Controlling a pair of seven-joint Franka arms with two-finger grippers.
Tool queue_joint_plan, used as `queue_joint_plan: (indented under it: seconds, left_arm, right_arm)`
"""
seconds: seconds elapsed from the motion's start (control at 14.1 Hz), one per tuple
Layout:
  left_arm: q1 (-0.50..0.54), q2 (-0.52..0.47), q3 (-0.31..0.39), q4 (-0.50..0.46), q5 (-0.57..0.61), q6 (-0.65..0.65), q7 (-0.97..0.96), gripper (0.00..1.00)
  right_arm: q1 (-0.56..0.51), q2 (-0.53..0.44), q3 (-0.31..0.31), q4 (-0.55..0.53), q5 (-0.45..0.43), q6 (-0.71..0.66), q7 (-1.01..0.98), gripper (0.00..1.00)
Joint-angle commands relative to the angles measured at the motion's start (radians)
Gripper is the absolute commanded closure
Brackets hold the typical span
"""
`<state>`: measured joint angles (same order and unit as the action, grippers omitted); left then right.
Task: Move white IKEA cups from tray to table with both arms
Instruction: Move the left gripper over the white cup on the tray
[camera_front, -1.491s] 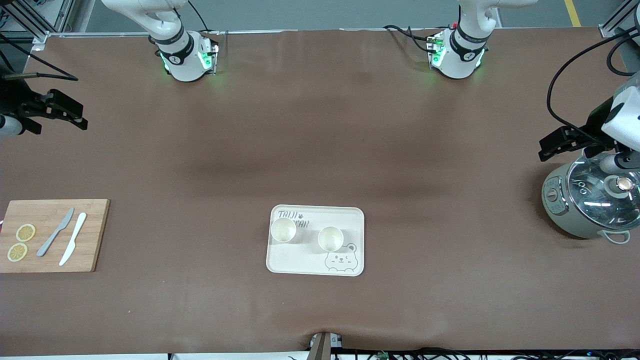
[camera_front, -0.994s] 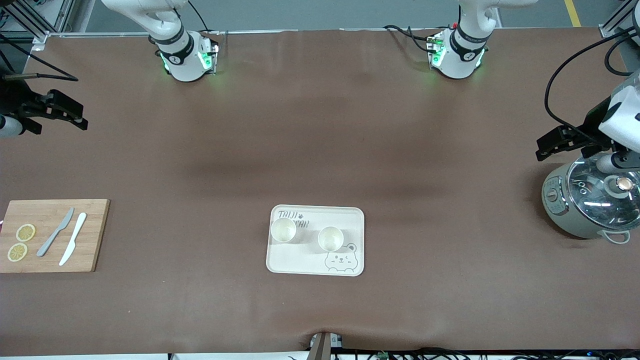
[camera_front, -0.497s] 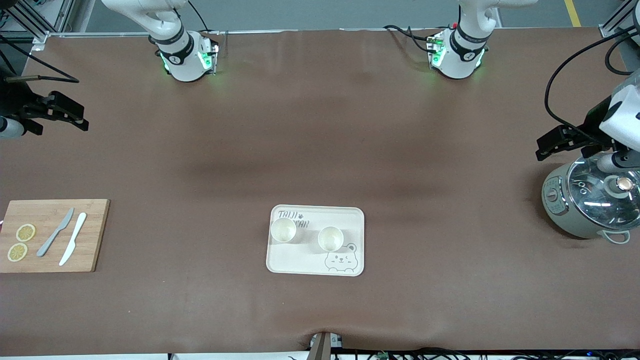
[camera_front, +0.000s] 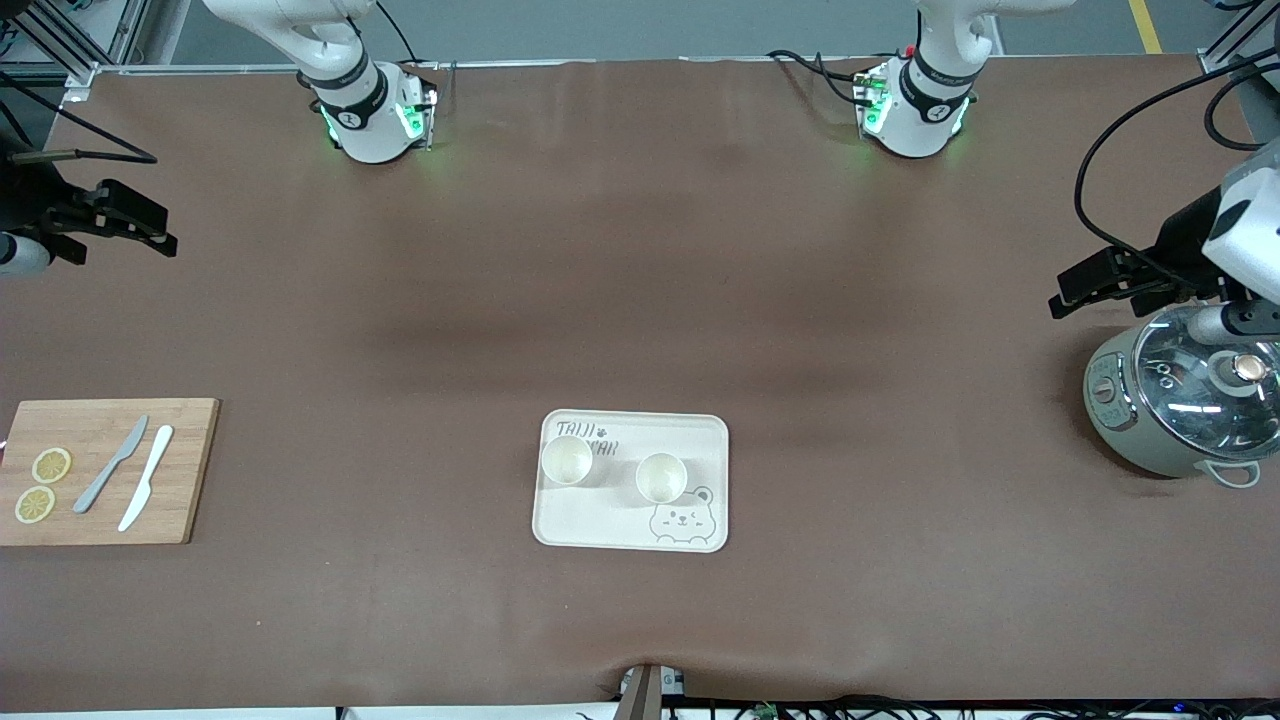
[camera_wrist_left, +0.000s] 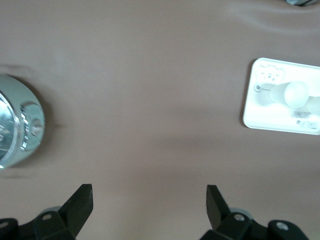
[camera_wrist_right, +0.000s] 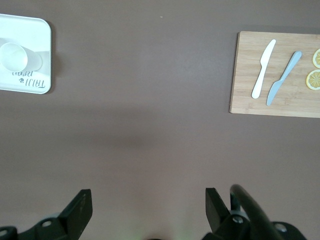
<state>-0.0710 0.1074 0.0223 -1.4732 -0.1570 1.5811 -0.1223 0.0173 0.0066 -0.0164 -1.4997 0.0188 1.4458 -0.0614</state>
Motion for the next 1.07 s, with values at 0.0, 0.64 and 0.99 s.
queue_joint_plan:
  seconds: [0.0,0.64,0.99]
  left_arm:
    - [-0.009,0.017,-0.005,0.002,0.012,-0.017,-0.005,0.00]
    - [-0.272,0.148,-0.038,0.007,0.105,0.223,-0.394,0.00]
    - [-0.357,0.257,-0.038,0.007,0.117,0.357,-0.517,0.00]
  right_arm:
    - [-0.036,0.006,0.013,0.007,0.021,-0.007,-0.001,0.00]
    - [-0.042,0.024,0.012,0.021,0.026,-0.016,0.000,0.00]
    - [-0.040,0.026,0.013,0.019,0.026,-0.016,0.000,0.00]
